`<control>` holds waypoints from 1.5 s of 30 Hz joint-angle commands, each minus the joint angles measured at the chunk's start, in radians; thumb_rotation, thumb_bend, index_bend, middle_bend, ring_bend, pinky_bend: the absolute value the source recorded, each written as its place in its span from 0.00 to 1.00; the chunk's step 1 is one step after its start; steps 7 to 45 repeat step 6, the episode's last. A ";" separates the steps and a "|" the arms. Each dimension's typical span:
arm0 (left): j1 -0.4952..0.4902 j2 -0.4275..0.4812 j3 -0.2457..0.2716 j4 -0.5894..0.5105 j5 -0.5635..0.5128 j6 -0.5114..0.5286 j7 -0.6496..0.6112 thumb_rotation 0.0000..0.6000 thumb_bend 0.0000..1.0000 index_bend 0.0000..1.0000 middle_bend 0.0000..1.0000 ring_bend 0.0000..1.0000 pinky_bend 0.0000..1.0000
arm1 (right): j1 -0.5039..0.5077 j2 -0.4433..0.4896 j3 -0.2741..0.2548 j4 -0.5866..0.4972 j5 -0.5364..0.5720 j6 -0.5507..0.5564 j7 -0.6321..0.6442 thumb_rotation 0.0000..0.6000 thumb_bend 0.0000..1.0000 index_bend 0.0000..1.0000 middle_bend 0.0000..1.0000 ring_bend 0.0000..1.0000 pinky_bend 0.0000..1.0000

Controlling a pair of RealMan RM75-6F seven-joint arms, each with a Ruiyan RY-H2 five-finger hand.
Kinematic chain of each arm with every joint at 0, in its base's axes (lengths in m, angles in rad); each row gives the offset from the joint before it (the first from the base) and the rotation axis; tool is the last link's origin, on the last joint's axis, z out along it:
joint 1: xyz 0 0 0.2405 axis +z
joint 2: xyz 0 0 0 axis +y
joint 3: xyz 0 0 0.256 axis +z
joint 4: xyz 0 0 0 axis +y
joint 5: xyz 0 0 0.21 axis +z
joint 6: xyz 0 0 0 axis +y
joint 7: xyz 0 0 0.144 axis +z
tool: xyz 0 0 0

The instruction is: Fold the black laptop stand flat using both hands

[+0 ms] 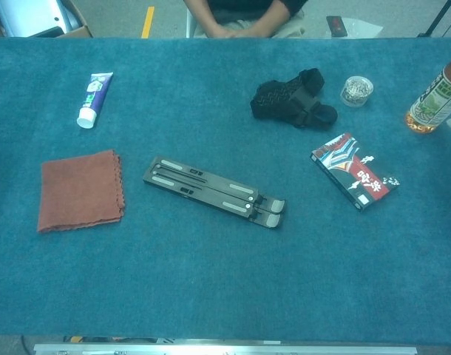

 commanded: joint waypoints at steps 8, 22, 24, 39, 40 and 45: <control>0.010 0.002 -0.004 0.000 0.012 0.003 -0.008 1.00 0.28 0.00 0.00 0.00 0.00 | -0.022 0.013 0.015 -0.011 -0.021 0.004 0.009 1.00 0.22 0.00 0.19 0.00 0.08; 0.010 0.002 -0.004 0.000 0.012 0.003 -0.008 1.00 0.28 0.00 0.00 0.00 0.00 | -0.022 0.013 0.015 -0.011 -0.021 0.004 0.009 1.00 0.22 0.00 0.19 0.00 0.08; 0.010 0.002 -0.004 0.000 0.012 0.003 -0.008 1.00 0.28 0.00 0.00 0.00 0.00 | -0.022 0.013 0.015 -0.011 -0.021 0.004 0.009 1.00 0.22 0.00 0.19 0.00 0.08; 0.010 0.002 -0.004 0.000 0.012 0.003 -0.008 1.00 0.28 0.00 0.00 0.00 0.00 | -0.022 0.013 0.015 -0.011 -0.021 0.004 0.009 1.00 0.22 0.00 0.19 0.00 0.08; 0.010 0.002 -0.004 0.000 0.012 0.003 -0.008 1.00 0.28 0.00 0.00 0.00 0.00 | -0.022 0.013 0.015 -0.011 -0.021 0.004 0.009 1.00 0.22 0.00 0.19 0.00 0.08; 0.010 0.002 -0.004 0.000 0.012 0.003 -0.008 1.00 0.28 0.00 0.00 0.00 0.00 | -0.022 0.013 0.015 -0.011 -0.021 0.004 0.009 1.00 0.22 0.00 0.19 0.00 0.08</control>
